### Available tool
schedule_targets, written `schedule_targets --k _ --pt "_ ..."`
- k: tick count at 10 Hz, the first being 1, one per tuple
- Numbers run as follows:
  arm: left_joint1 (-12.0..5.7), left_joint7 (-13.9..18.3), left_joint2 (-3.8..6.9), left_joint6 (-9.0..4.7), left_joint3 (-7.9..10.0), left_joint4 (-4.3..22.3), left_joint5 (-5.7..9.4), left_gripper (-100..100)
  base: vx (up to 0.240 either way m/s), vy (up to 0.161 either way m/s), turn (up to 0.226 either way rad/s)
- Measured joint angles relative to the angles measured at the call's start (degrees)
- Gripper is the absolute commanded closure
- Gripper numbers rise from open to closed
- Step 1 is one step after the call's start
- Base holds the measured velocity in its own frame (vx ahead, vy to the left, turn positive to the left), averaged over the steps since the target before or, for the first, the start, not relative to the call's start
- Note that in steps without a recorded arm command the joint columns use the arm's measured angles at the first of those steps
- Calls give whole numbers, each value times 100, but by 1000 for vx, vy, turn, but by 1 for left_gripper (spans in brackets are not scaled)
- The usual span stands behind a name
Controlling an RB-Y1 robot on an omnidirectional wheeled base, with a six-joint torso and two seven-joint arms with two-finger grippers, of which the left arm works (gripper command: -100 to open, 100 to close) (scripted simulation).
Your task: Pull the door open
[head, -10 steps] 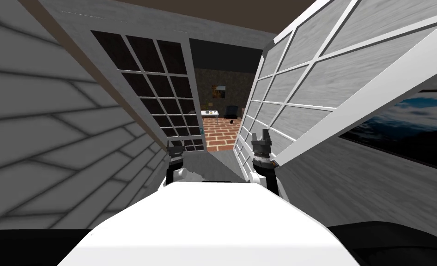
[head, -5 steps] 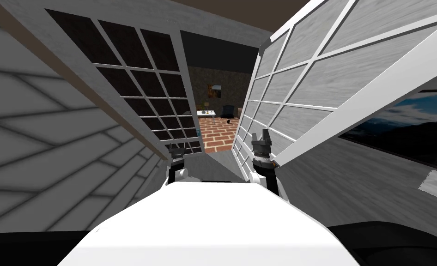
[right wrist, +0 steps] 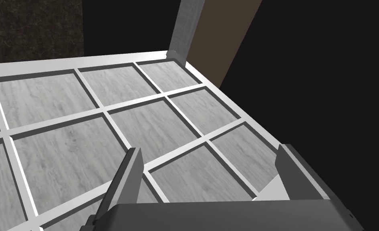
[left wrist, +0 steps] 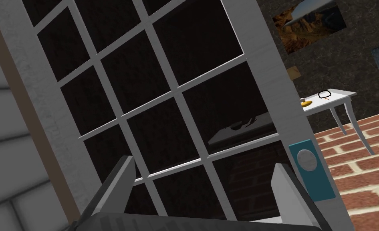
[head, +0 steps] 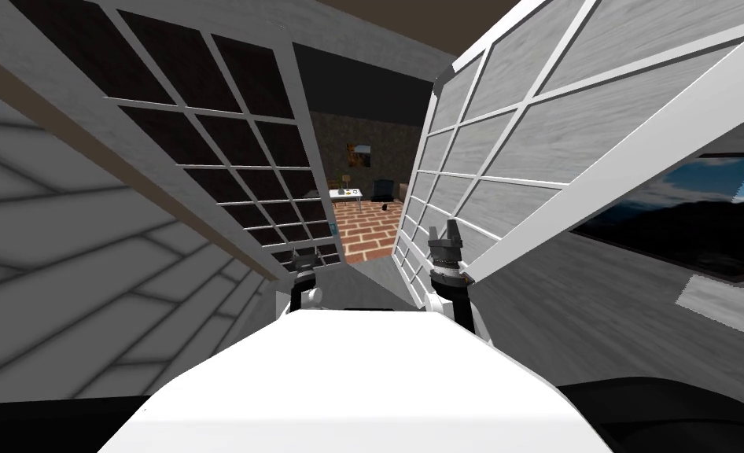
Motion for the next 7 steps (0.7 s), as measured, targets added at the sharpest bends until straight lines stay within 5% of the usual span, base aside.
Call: schedule_targets --k 7 --pt "-345 792 18 -87 53 1050 327 -100 83 58 -127"
